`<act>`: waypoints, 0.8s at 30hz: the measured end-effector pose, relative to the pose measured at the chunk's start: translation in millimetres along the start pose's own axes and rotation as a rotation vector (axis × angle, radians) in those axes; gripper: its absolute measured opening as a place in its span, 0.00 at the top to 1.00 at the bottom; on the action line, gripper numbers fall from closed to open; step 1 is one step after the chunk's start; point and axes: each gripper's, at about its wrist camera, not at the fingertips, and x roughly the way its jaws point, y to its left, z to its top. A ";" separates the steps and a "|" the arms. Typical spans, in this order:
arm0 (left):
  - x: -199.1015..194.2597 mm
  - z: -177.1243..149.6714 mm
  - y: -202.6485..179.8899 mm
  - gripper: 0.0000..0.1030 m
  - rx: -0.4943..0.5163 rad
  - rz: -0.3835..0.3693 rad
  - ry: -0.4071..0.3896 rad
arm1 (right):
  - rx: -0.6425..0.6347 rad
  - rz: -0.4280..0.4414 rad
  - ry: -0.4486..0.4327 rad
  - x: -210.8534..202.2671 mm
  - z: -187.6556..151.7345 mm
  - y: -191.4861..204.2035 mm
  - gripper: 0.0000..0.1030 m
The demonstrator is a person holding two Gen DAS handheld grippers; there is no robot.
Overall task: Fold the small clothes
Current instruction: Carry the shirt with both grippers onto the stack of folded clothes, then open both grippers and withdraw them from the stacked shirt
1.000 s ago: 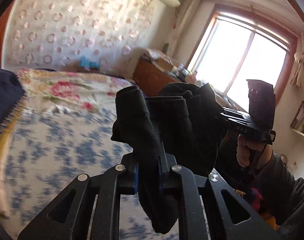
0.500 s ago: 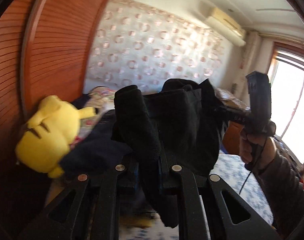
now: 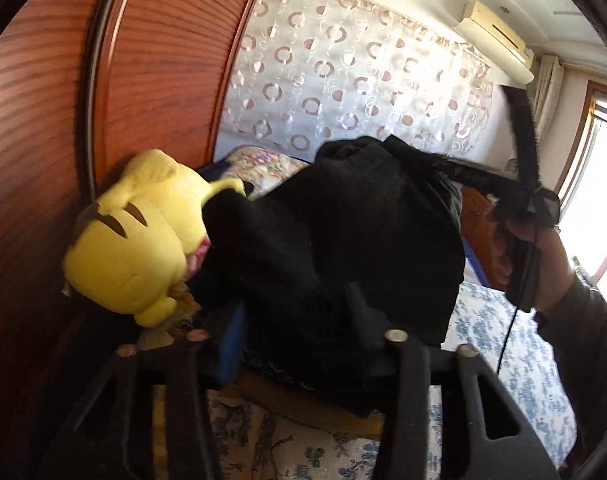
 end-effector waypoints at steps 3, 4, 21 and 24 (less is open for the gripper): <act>-13.5 1.0 -7.4 0.27 0.038 0.027 -0.030 | 0.020 -0.063 -0.089 -33.9 -6.8 7.5 0.43; -14.3 -0.2 -9.1 0.25 0.056 0.031 -0.038 | 0.033 0.003 -0.093 -40.7 -9.6 8.6 0.43; -16.3 -28.1 -40.6 0.24 0.138 0.066 0.024 | 0.101 0.194 0.027 -47.8 -44.6 6.9 0.43; -25.7 -31.6 -60.4 0.22 0.191 0.063 0.005 | 0.105 0.169 0.012 -66.4 -70.9 13.0 0.43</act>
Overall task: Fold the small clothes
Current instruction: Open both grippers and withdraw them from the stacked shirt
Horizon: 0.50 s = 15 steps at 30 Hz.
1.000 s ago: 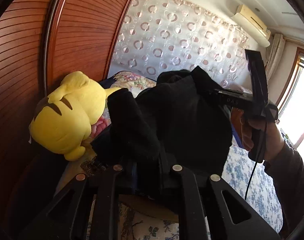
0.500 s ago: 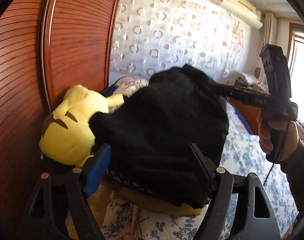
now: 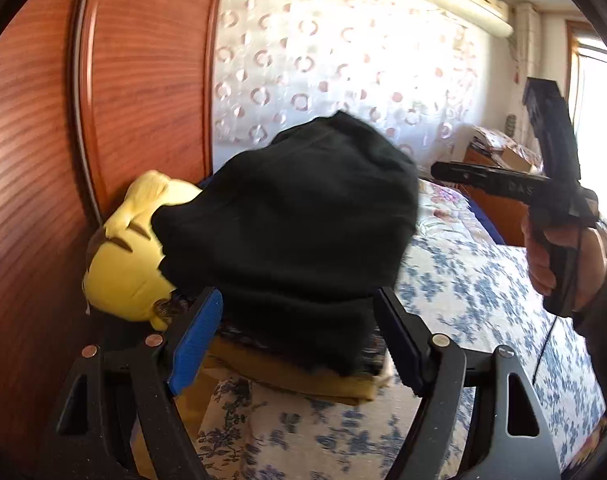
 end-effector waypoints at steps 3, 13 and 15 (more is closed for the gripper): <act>-12.7 -1.3 -23.1 0.15 0.041 -0.008 -0.036 | 0.001 -0.013 -0.020 -38.7 -18.5 10.8 0.43; -57.3 -4.4 -89.9 0.10 0.121 -0.051 -0.107 | 0.042 -0.134 -0.033 -159.0 -76.7 33.8 0.41; -64.6 -6.3 -102.5 0.10 0.143 -0.071 -0.114 | 0.059 -0.160 -0.044 -181.0 -84.7 38.8 0.40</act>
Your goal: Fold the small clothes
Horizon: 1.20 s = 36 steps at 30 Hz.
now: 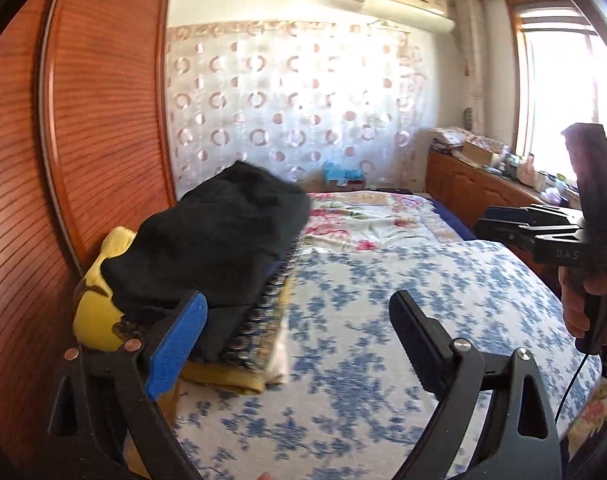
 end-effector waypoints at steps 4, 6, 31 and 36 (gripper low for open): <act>-7.3 -1.1 -26.8 0.10 0.019 -0.031 0.014 | 0.044 -0.034 -0.018 -41.2 -18.7 4.5 0.33; -9.8 -3.0 -38.3 0.10 0.035 -0.041 0.015 | 0.062 -0.063 -0.024 -61.8 -29.8 8.2 0.31; -61.7 13.8 -125.5 0.10 0.043 -0.115 -0.022 | 0.178 -0.305 -0.169 -209.1 -91.6 93.8 0.29; -77.4 20.5 -126.9 0.10 0.041 -0.090 -0.060 | 0.186 -0.326 -0.201 -221.6 -95.3 108.9 0.29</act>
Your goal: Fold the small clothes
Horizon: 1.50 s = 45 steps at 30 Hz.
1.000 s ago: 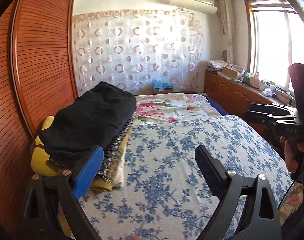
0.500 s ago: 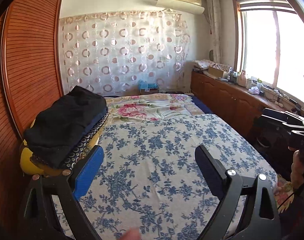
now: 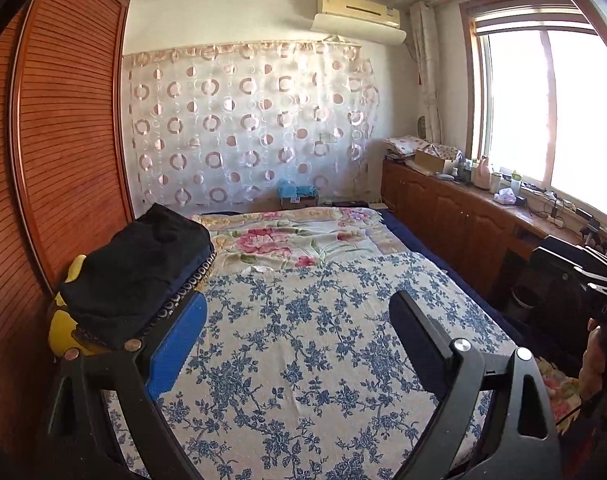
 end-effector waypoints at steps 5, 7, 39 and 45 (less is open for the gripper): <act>-12.5 2.7 2.4 0.10 -0.017 0.029 -0.031 | 0.019 -0.019 -0.021 -0.5 -6.7 5.0 0.29; -14.7 2.6 2.4 0.10 -0.018 0.029 -0.035 | 0.022 -0.020 -0.023 0.3 -10.6 6.2 0.29; -5.1 -11.2 0.8 0.10 -0.027 0.031 0.000 | 0.016 -0.009 -0.001 12.1 -14.5 -8.3 0.29; -4.0 -12.5 0.0 0.10 -0.027 0.030 0.004 | 0.014 -0.006 -0.001 12.7 -13.4 -9.8 0.29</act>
